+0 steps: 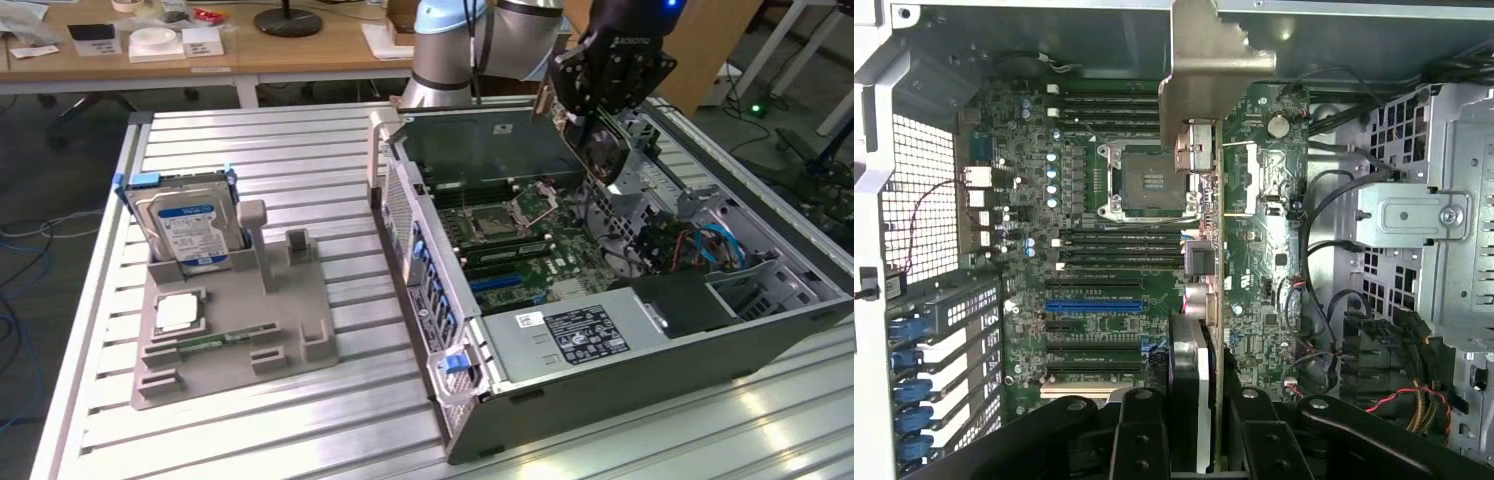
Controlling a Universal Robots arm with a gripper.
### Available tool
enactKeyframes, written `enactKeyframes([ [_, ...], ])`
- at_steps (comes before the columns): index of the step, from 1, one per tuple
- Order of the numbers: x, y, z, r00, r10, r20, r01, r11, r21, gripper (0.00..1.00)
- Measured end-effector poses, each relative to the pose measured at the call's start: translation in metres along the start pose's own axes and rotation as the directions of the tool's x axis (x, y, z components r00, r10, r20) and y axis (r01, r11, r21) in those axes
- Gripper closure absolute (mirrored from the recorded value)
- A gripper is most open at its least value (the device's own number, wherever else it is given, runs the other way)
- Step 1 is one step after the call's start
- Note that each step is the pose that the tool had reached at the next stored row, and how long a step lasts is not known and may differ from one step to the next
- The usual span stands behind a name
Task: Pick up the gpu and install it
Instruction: 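Insert the gpu into the slot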
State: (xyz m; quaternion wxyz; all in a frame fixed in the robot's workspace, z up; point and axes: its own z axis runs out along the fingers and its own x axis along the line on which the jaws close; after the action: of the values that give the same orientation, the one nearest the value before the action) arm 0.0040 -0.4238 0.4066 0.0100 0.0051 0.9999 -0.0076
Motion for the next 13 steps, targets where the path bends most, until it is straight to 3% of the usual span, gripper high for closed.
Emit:
enactKeyframes([
  [3, 0.0, 0.0, 0.0001, 1.0, -0.007, 0.0001, 0.007, 1.0, -0.0002, 0.72],
  [7, 0.0, 0.0, 0.0, 0.9976, -0.07, 0.0011, 0.07, 0.9976, -0.0013, 0.72],
  [13, 0.0, 0.0, 0.0001, 0.9839, -0.179, 0.003, 0.179, 0.9839, -0.0034, 0.72],
])
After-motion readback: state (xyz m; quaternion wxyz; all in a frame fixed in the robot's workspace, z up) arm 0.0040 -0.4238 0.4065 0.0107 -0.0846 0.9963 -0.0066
